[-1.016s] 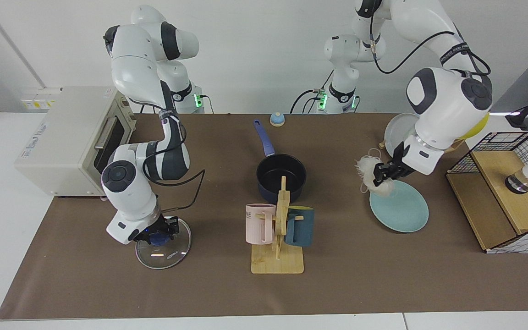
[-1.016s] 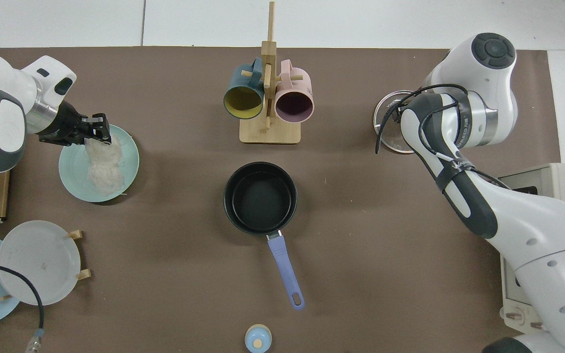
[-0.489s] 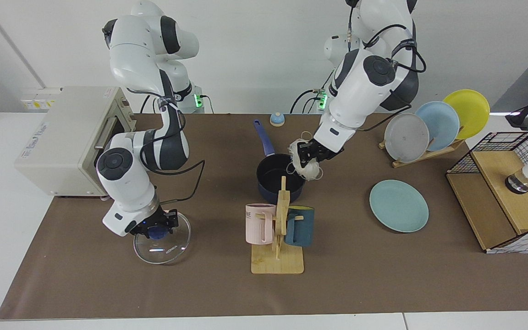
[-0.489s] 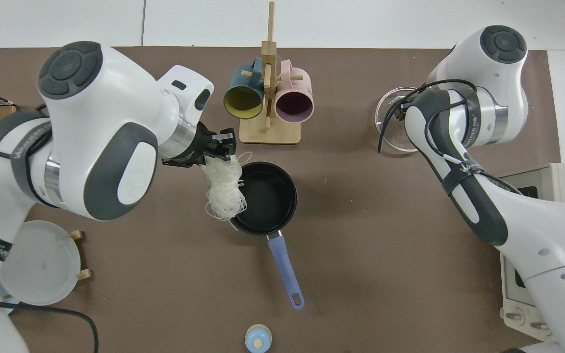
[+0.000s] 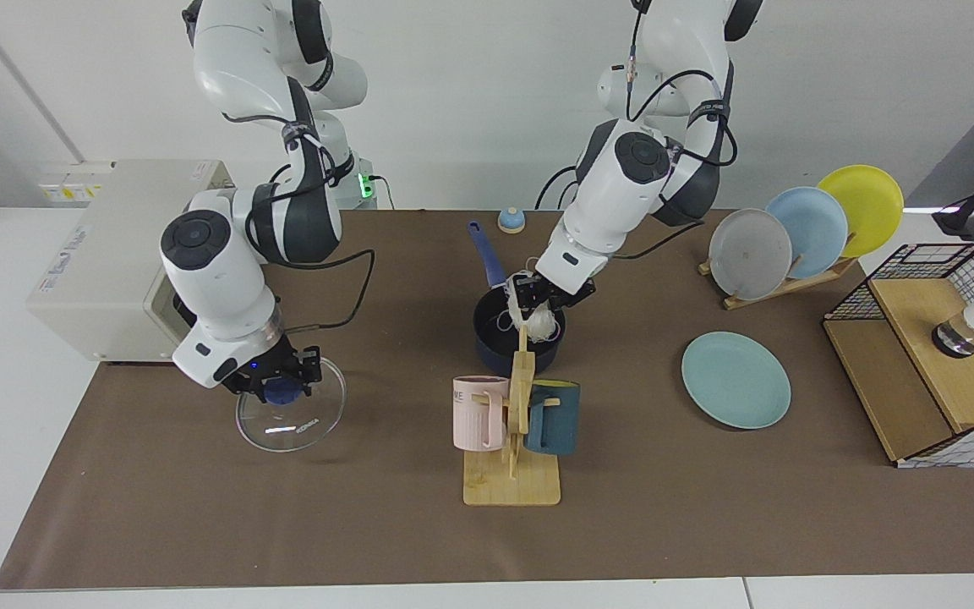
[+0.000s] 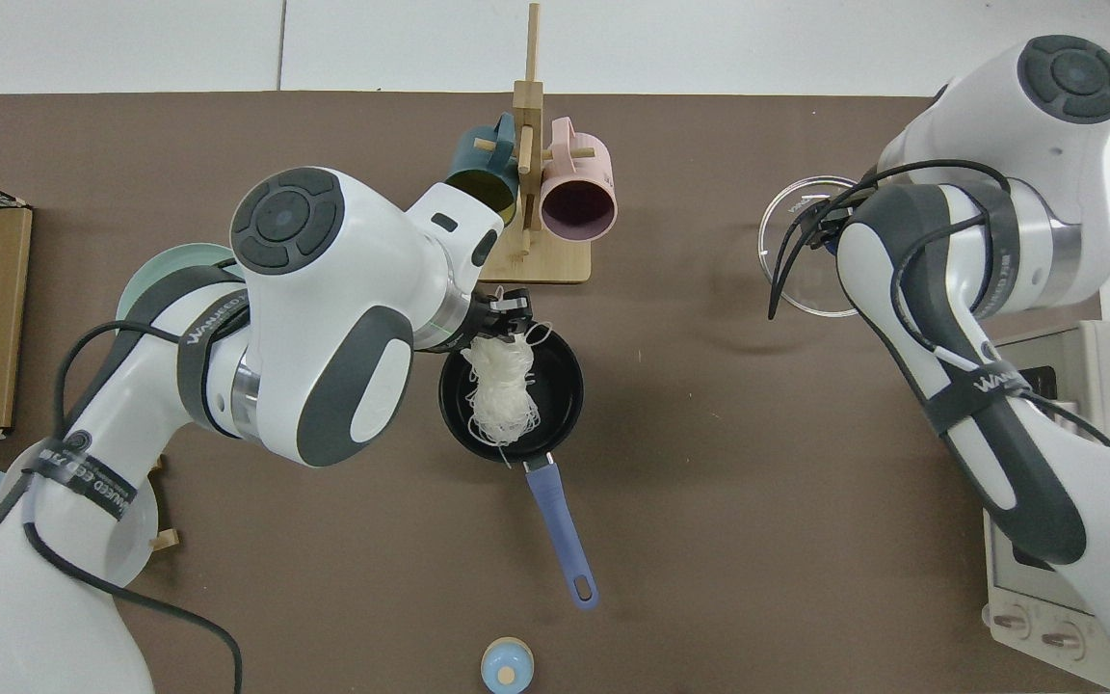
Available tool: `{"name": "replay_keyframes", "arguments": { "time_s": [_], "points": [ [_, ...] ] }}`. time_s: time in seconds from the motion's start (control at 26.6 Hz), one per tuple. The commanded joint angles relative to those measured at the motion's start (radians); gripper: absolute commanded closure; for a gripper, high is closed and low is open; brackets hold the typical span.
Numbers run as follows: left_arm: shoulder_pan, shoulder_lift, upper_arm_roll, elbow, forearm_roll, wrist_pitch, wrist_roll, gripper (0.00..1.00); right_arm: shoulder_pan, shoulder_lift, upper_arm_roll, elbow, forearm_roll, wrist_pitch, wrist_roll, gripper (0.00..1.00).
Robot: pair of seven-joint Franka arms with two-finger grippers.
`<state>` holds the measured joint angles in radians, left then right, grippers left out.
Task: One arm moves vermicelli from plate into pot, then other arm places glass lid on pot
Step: 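Lower the vermicelli into the pot and open the left gripper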
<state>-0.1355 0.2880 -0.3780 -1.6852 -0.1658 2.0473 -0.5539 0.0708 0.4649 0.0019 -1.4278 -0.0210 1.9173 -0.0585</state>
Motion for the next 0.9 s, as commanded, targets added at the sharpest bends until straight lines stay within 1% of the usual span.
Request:
{"name": "replay_keyframes", "arguments": {
  "time_s": [0.0, 0.19, 0.34, 0.38, 0.41, 0.45, 0.49, 0.53, 0.56, 0.6, 0.75, 0.87],
  "points": [
    [-0.039, 0.009, 0.008, -0.063, 0.002, 0.08, -0.011, 1.0, -0.009, -0.158, 0.004, -0.147, 0.023, -0.029, 0.014, 1.0],
    [-0.044, 0.036, 0.01, -0.083, 0.003, 0.111, 0.006, 1.0, -0.012, -0.256, 0.004, -0.22, 0.024, -0.056, 0.006, 1.0],
    [-0.049, 0.046, 0.008, -0.111, 0.052, 0.123, 0.009, 1.0, -0.009, -0.308, 0.001, -0.229, 0.059, -0.136, 0.016, 1.0],
    [-0.052, 0.046, 0.008, -0.123, 0.06, 0.125, 0.009, 0.96, -0.008, -0.319, 0.001, -0.229, 0.061, -0.151, 0.014, 1.0],
    [-0.055, 0.046, 0.008, -0.134, 0.061, 0.128, 0.012, 0.86, -0.011, -0.327, 0.001, -0.23, 0.061, -0.164, 0.009, 1.0],
    [-0.053, 0.045, 0.008, -0.139, 0.061, 0.131, 0.014, 0.72, -0.012, -0.334, 0.003, -0.23, 0.064, -0.176, 0.009, 1.0],
    [-0.053, 0.045, 0.008, -0.14, 0.061, 0.131, 0.019, 0.53, -0.012, -0.341, 0.003, -0.23, 0.062, -0.19, 0.014, 1.0],
    [-0.052, 0.046, 0.008, -0.14, 0.061, 0.131, 0.032, 0.3, -0.008, -0.35, 0.001, -0.23, 0.064, -0.207, 0.017, 1.0],
    [-0.052, 0.046, 0.008, -0.14, 0.061, 0.131, 0.046, 0.14, -0.006, -0.357, 0.001, -0.23, 0.062, -0.219, 0.019, 1.0],
    [-0.052, 0.046, 0.008, -0.14, 0.061, 0.131, 0.057, 0.0, -0.006, -0.364, 0.001, -0.233, 0.062, -0.231, 0.022, 1.0],
    [-0.055, 0.046, 0.021, -0.117, 0.078, 0.119, 0.048, 0.0, -0.006, -0.406, 0.001, -0.267, 0.064, -0.242, 0.022, 1.0],
    [-0.046, 0.028, 0.034, -0.09, 0.118, 0.074, 0.046, 0.0, -0.012, -0.43, 0.001, -0.293, 0.062, -0.242, 0.02, 1.0]
  ]
}}
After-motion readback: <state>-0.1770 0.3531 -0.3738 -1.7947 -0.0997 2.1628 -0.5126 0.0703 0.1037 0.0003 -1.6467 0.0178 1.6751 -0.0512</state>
